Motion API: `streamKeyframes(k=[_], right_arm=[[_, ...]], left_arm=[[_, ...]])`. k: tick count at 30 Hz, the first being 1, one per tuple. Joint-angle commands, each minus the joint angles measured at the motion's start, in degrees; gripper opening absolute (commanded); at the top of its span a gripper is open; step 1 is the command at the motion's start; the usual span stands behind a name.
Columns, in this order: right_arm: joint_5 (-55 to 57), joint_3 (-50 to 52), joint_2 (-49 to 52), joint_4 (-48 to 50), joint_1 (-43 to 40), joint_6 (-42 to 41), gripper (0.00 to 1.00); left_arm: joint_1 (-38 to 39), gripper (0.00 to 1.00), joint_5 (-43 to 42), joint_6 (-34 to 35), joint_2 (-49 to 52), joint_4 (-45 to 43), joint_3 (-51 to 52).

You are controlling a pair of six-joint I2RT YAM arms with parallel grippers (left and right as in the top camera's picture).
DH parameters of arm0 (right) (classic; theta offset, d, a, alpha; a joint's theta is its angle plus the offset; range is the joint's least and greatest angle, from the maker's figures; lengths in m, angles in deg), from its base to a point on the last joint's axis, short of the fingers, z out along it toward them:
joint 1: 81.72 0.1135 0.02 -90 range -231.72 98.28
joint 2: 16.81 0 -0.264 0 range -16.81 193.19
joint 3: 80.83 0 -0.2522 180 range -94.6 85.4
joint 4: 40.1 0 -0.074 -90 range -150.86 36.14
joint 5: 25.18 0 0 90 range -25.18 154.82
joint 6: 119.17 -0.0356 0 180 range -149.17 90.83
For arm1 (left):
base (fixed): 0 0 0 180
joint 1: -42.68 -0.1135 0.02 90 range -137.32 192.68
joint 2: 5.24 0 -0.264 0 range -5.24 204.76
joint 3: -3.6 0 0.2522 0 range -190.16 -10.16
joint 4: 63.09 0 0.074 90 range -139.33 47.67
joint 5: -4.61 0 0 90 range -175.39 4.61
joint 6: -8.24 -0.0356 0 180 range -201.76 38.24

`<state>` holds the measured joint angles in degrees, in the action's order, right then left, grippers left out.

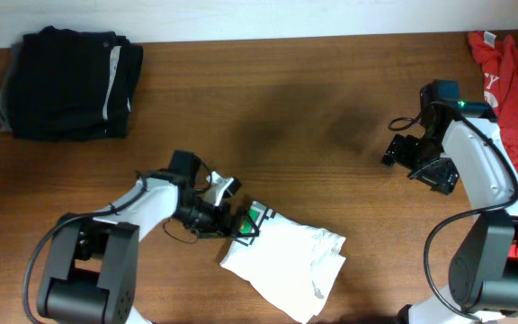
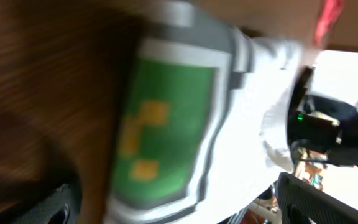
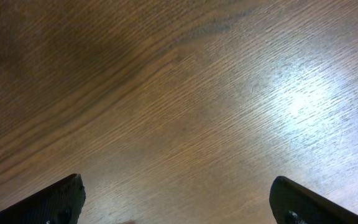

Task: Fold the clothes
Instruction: 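Carry the folded white shirt with the left gripper to the dark clothes stack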

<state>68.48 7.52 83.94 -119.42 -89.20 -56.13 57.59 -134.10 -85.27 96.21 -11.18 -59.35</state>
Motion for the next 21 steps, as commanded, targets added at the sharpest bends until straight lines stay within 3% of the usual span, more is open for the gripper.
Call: streamKeyframes(k=[1, 3, 5, 7, 10, 13, 14, 17, 21], right_arm=[[1.14, -0.55, 0.11, 0.0, -0.31, -0.04, 0.98], [1.14, -0.55, 0.11, 0.0, -0.31, -0.04, 0.98], [1.14, -0.55, 0.11, 0.0, -0.31, -0.04, 0.98], [1.14, -0.55, 0.11, 0.0, -0.31, -0.04, 0.98], [1.14, -0.55, 0.11, 0.0, -0.31, -0.04, 0.98], [1.14, -0.55, 0.11, 0.0, -0.31, -0.04, 0.98], [1.14, -0.55, 0.11, 0.0, -0.31, -0.04, 0.98], [1.14, -0.55, 0.11, 0.0, -0.31, -0.04, 0.98], [1.14, -0.55, 0.11, 0.0, -0.31, -0.04, 0.98]], left_arm=[[3.32, 0.98, -2.58, 2.03, -0.15, -4.13, 3.8], [5.14, 0.98, 0.15, 5.49, -0.15, -6.64, 5.22], [6.86, 0.9, 0.09, 7.52, -0.15, -9.07, 6.19], [8.57, 0.68, 0.44, 9.2, -0.15, -10.25, 6.36], [10.03, 0.27, 6.97, 16.13, -0.17, -11.13, 6.34], [9.92, 0.05, 13.16, 20.76, -0.17, -11.13, 5.62], [9.92, 0.01, 14.58, 20.85, -0.2, -11.04, 4.79], [9.25, 0.01, 20.41, 20.87, -0.22, -8.61, 0.52], [6.19, 0.01, 36.04, 18.73, -0.22, -3.65, -10.43]])
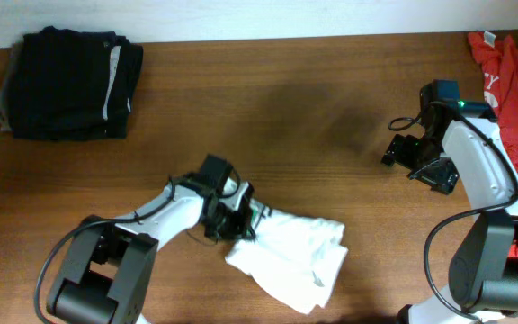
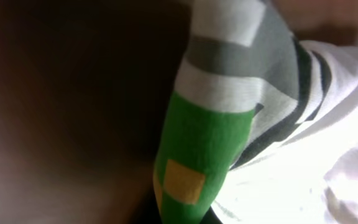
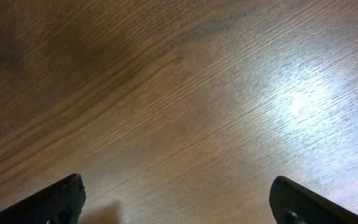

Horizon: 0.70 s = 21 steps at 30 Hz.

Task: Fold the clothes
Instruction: 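Carry the folded white shirt with the left gripper to the dark clothes stack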

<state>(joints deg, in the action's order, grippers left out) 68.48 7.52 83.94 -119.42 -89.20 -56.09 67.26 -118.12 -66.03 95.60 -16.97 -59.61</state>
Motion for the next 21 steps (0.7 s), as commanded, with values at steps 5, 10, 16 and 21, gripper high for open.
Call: streamKeyframes(k=[5, 10, 16, 21], right_arm=[[1.14, -0.55, 0.11, 0.0, -0.31, -0.09, 0.98], [1.14, -0.55, 0.11, 0.0, -0.31, -0.09, 0.98], [1.14, -0.55, 0.11, 0.0, -0.31, -0.09, 0.98], [1.14, -0.55, 0.11, 0.0, -0.31, -0.09, 0.98]], left_arm=[[-8.35, 0.01, 33.55, -10.01, 0.39, 1.46, -20.13], [-14.45, 0.01, 42.03, -14.56, 0.72, -10.43, -21.09], [-21.66, 0.01, 41.53, -16.65, 1.97, -23.32, -21.07], [-25.03, 0.01, 41.62, -24.04, 4.31, -32.81, -21.09]])
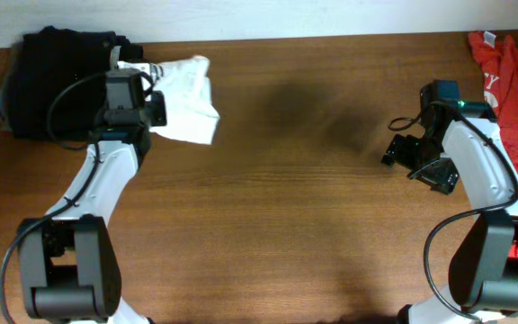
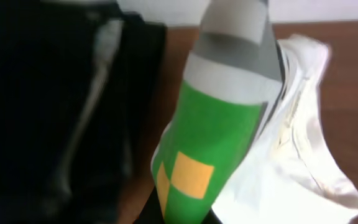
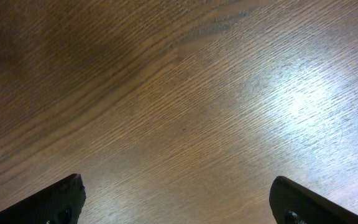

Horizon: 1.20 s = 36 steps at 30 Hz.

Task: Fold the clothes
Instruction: 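Carry the folded white shirt with the left gripper to the dark clothes stack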

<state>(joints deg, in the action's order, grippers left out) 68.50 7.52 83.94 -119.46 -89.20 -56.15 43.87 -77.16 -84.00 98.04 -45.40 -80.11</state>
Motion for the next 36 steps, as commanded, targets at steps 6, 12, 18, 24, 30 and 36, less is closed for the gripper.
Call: streamKeyframes(k=[6, 12, 18, 24, 30, 36], right_arm=[[1.11, -0.55, 0.11, 0.04, -0.31, -0.02, 0.98], [1.11, -0.55, 0.11, 0.04, -0.31, -0.02, 0.98], [1.11, -0.55, 0.11, 0.04, -0.31, -0.02, 0.98], [1.11, -0.55, 0.11, 0.04, -0.31, -0.02, 0.98], [1.11, -0.55, 0.11, 0.04, -0.31, -0.02, 0.98], [1.11, -0.55, 0.11, 0.04, -0.31, -0.02, 0.98]], left_arm=[[-6.05, 0.01, 0.9, -6.05, 2.25, -15.56, -0.9], [-10.27, 0.01, 6.23, -4.0, 2.25, -19.98, -2.21], [-12.52, 0.01, 7.08, -1.33, 2.25, -20.24, -4.48], [-13.42, 0.01, 8.13, -1.25, 2.73, -21.29, -4.98], [-15.3, 0.01, 8.15, -1.25, 5.77, -23.08, -4.98], [-18.73, 0.02, 9.79, -1.27, 7.96, -28.35, -5.01]])
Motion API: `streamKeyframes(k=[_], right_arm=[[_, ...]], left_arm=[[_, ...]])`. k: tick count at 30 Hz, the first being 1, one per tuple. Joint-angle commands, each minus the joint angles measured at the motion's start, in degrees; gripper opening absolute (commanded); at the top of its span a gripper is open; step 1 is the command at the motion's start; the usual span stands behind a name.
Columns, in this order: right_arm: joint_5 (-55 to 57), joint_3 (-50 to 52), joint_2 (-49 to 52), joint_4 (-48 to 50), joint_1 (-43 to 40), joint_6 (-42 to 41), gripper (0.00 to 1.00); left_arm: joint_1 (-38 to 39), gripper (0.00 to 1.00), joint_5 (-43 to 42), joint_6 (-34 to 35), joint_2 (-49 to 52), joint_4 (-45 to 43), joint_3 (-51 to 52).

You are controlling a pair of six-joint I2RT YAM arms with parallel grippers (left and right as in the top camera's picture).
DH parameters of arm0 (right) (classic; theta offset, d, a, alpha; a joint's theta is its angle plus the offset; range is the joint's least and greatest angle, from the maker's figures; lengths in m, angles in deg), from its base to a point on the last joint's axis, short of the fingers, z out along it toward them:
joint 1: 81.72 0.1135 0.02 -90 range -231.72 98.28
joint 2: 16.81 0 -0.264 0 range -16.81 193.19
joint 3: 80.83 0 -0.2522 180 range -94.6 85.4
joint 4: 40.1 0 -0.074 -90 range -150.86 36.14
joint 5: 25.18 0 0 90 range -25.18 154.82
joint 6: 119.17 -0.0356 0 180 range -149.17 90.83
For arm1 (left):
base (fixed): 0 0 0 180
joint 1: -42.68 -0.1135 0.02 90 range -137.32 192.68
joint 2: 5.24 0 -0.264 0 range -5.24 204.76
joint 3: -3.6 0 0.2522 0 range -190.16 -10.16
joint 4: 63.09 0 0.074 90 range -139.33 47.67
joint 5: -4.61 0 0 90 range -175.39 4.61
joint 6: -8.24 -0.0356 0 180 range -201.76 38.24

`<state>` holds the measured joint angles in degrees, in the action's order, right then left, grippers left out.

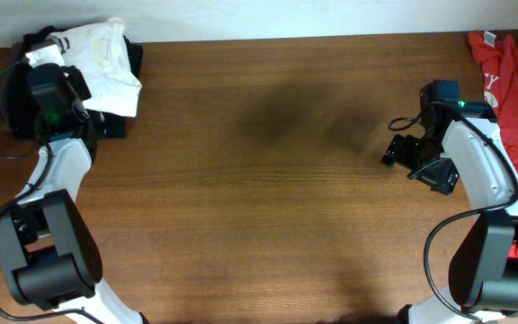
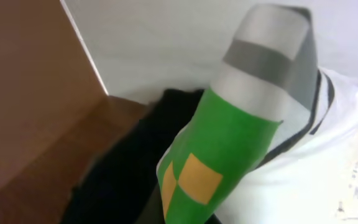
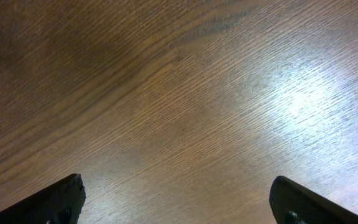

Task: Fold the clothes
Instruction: 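Carry the folded white shirt with the left gripper to the dark clothes stack, then lower the shirt onto the stack and open the left gripper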

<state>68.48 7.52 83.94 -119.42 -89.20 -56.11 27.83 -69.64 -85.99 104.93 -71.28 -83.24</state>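
A folded white garment [image 1: 106, 56] with a green, yellow and grey print [image 2: 229, 143] hangs over the stack of black folded clothes [image 1: 9, 94] at the table's far left corner. My left gripper [image 1: 64, 49] is shut on the white garment; its fingers are mostly hidden under the cloth in the left wrist view. The black stack [image 2: 129, 168] lies right below it. Over bare wood at the right, my right gripper [image 1: 401, 157] is open, and its dark fingertips [image 3: 48, 199] stand wide apart with nothing between them.
A crumpled red garment [image 1: 511, 81] lies at the far right edge beside the right arm. A white wall [image 2: 166, 43] runs along the table's back edge just behind the black stack. Brown wooden tabletop [image 1: 268, 180] spans the middle.
My left gripper has moved further left with the white garment, from beside the black stack's right edge to over the stack. The right arm has not moved.
The white garment lay folded at the table's front middle with my left gripper at its left edge. Then the gripper was closed on that edge. Then it held the garment at the back left beside the black stack, and now holds it over the stack.
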Motion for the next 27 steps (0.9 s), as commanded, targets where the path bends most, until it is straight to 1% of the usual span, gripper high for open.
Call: streamKeyframes(k=[1, 5, 6, 7, 8, 9, 10, 11, 12, 16, 20, 22, 23, 24, 25, 26, 27], right_arm=[[1.14, -0.55, 0.11, 0.0, -0.31, -0.07, 0.98], [1.14, -0.55, 0.11, 0.0, -0.31, -0.07, 0.98], [1.14, -0.55, 0.11, 0.0, -0.31, -0.07, 0.98], [1.14, -0.55, 0.11, 0.0, -0.31, -0.07, 0.98], [1.14, -0.55, 0.11, 0.0, -0.31, -0.07, 0.98], [1.14, -0.55, 0.11, 0.0, -0.31, -0.07, 0.98], [1.14, -0.55, 0.11, 0.0, -0.31, -0.07, 0.98], [1.14, -0.55, 0.11, -0.02, -0.31, -0.07, 0.98], [1.14, -0.55, 0.11, 0.0, -0.31, -0.07, 0.98], [1.14, -0.55, 0.11, -0.02, -0.31, -0.07, 0.98], [1.14, -0.55, 0.11, 0.0, -0.31, -0.07, 0.98], [1.14, -0.55, 0.11, 0.0, -0.31, -0.07, 0.98], [1.14, -0.55, 0.11, 0.0, -0.31, -0.07, 0.98], [1.14, -0.55, 0.11, 0.0, -0.31, -0.07, 0.98], [1.14, -0.55, 0.11, 0.0, -0.31, -0.07, 0.98], [1.14, -0.55, 0.11, 0.0, -0.31, -0.07, 0.98], [1.14, -0.55, 0.11, 0.0, -0.31, -0.07, 0.98]], left_arm=[[-3.3, 0.02, 2.25, 0.72, 1.53, -3.06, -1.86], [-5.77, 0.02, 1.84, 0.74, 4.42, -5.35, -1.88], [-6.01, 0.13, 1.6, 0.74, 4.83, -5.86, -1.88], [-6.4, 0.31, 1.33, 0.74, 5.6, -6.91, -1.88], [-6.71, 0.34, 0.9, 0.74, 6.23, -7.63, -1.88], [-6.99, 0.42, 0.2, 0.74, 6.71, -7.87, -1.88], [-7.21, 0.74, -0.13, 0.74, 7.02, -7.82, -1.88], [-7.23, 0.99, -0.09, 0.74, 7.06, -7.8, -1.88], [-7.23, 0.99, -0.07, 0.72, 7.04, -7.89, -1.88], [-6.93, 0.99, -0.09, 0.74, 4.24, -7.41, -1.88], [-5.66, 0.99, -0.13, 0.9, -0.74, -2.27, -1.88], [-4.66, 0.99, -0.87, 3.63, -1.95, 1.57, -1.88], [-4.35, 0.92, -2.67, 4.11, -1.95, 3.3, -1.88], [-4.07, 0.76, -5.05, 4.42, -1.79, 5.42, -1.88], [-3.96, 0.5, -7.23, 5.14, -1.6, 7.61, -1.88], [-3.89, 0.17, -9.53, 6.38, -1.09, 8.85, -1.88], [-3.89, 0.04, -10.43, 7.63, -0.48, 9.14, -1.86]])
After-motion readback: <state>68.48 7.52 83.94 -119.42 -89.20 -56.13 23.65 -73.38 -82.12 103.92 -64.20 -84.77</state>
